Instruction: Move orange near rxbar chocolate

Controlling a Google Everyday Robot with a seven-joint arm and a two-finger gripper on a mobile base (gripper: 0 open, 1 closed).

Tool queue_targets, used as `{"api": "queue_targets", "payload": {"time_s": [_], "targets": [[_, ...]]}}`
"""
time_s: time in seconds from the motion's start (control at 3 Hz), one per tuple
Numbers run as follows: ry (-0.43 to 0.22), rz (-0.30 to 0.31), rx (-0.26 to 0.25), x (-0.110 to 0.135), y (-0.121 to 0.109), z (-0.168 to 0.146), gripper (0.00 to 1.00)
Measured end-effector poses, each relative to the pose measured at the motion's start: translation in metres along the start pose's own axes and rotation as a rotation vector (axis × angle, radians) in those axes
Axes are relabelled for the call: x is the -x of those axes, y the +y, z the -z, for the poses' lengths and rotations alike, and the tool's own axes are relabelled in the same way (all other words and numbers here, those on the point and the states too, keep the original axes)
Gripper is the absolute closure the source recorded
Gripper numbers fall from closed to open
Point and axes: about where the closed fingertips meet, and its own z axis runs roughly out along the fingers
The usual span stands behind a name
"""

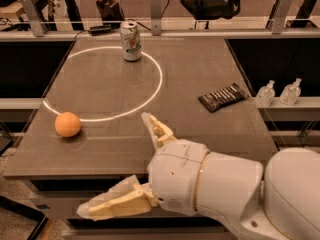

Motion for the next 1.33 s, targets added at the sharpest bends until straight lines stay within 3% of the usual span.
{"api": "queue_targets", "payload": {"time_s": [0.67, 1.33], "targets": [[-0.065, -0.034, 0.030, 0.003, 0.007, -0.074, 0.00], [-0.060, -0.023, 0.004, 0.007, -0.001, -0.125, 0.00]]}}
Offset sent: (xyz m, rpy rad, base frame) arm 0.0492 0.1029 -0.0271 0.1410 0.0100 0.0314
